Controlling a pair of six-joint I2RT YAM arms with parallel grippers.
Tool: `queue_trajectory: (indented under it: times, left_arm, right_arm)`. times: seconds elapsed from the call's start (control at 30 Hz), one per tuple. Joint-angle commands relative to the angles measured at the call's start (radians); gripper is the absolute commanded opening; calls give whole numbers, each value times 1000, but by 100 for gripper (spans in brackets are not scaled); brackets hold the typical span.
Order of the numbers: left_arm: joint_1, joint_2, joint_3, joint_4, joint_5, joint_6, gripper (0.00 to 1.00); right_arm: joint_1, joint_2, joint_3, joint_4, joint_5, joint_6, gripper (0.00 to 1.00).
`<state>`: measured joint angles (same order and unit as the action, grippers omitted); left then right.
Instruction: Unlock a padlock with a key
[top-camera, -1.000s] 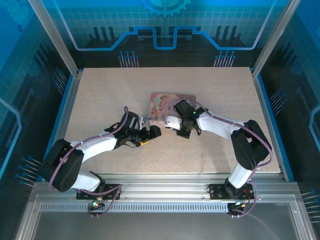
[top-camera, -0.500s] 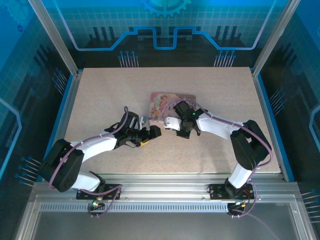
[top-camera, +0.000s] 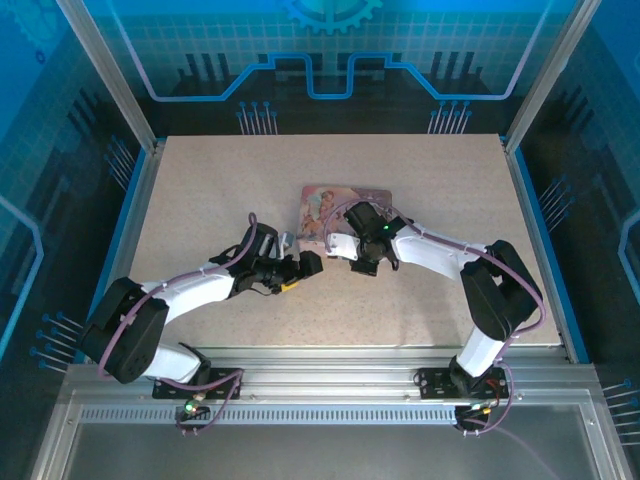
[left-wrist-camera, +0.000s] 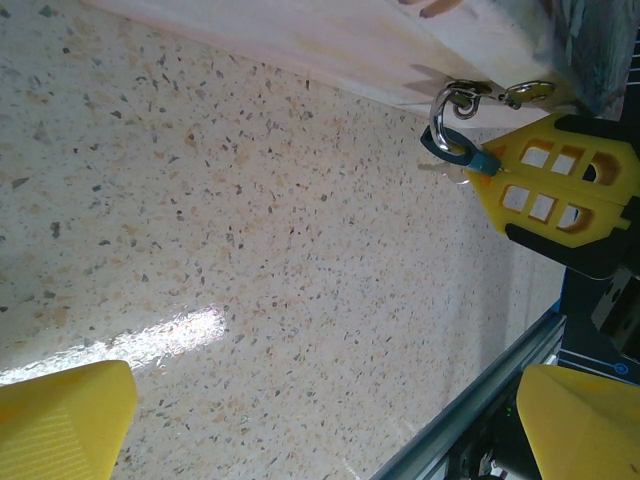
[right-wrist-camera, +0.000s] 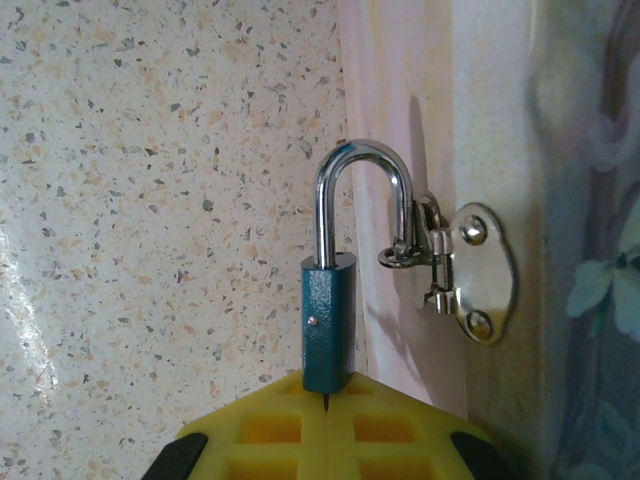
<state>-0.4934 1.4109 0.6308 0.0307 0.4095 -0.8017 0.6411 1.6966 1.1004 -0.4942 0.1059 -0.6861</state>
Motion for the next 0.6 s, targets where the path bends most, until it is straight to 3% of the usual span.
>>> queue_trajectory:
  times: [0.0,0.57]
  left_arm:
    - [7,8,-2,-11,22,27,99]
    - [11,-126,-47,-74,-33,25,99]
  right_arm:
    - [9,-6,9,16,11,-10,0]
    - [97,-46,1,43,-4,23,0]
